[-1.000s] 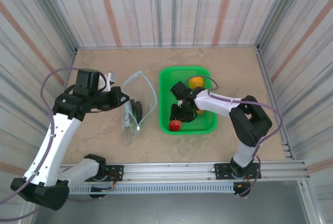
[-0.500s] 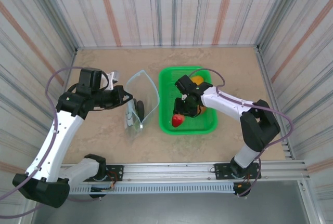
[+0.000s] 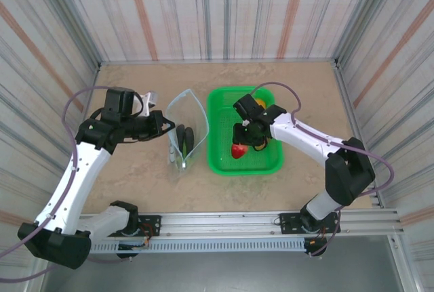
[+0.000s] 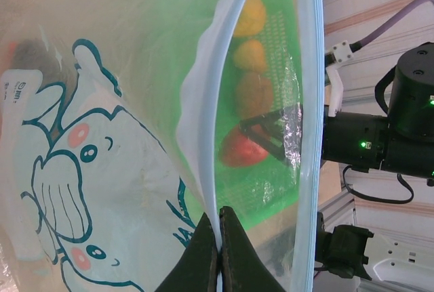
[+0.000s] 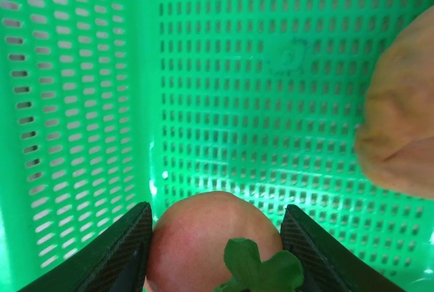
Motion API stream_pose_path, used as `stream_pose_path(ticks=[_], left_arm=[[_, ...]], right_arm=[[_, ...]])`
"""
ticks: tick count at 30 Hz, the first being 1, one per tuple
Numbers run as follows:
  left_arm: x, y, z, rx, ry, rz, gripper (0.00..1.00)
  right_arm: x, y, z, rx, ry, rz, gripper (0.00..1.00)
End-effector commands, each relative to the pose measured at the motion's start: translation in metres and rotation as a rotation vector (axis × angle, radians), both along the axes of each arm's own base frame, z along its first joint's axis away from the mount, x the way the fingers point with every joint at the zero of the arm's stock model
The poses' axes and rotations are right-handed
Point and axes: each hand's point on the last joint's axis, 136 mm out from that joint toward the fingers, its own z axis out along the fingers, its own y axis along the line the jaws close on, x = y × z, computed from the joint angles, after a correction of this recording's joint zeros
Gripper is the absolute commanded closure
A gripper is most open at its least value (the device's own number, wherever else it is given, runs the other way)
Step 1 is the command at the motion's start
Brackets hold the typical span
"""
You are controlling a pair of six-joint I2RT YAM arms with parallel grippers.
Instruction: Place the food in the zip-top bag and seal the zipper
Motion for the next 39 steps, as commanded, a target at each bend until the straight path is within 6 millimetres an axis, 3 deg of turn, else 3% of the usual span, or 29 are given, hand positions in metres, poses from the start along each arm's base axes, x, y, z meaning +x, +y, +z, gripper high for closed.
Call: stream_pose_path(ticks=[1,5,10,14,17,23,28,31,35,39], left_arm=[[0.002,-0.004,0.002,-0.014,-0.009,-0.018,1.00],[0.003,-0.007,0.003,-0.026,0.004,-0.023,1.00],[0.008,-0.009,0.006,-0.030,0.004,-0.023,1.00],[0.010,-0.011,0.007,-0.041,0.016,-0.026,1.00],[0.010,-0.013,0.009,-0.049,0.021,-0.028,1.00],[0.010,-0.010,0.017,-0.041,0.000,-0.015,1.00],[0.009,-0.011,0.025,-0.052,-0.012,-0.017,1.00],[0.010,-0.013,0.026,-0.057,-0.017,-0.020,1.00],[0.012,-0.014,0.026,-0.054,-0.019,-0.023,1.00],[0.013,-0.014,0.024,-0.059,-0.032,-0.023,1.00]], right_arm=[[0.008,-0.018,0.043,-0.036,-0.143,-0.008,0.48],[0.011,-0.025,0.096,-0.004,-0.261,-0.011,0.48],[0.008,-0.016,0.176,0.094,-0.423,0.012,0.48],[-0.003,0.015,0.239,0.180,-0.546,0.105,0.47],[-0.012,0.049,0.266,0.219,-0.589,0.198,0.47],[-0.015,0.110,0.255,0.198,-0.569,0.338,0.47],[-0.006,0.139,0.199,0.085,-0.486,0.407,0.46],[-0.019,0.158,0.167,0.071,-0.395,0.496,0.45],[-0.041,0.175,0.150,0.144,-0.299,0.566,0.44],[-0.055,0.180,0.123,0.198,-0.190,0.563,0.41]])
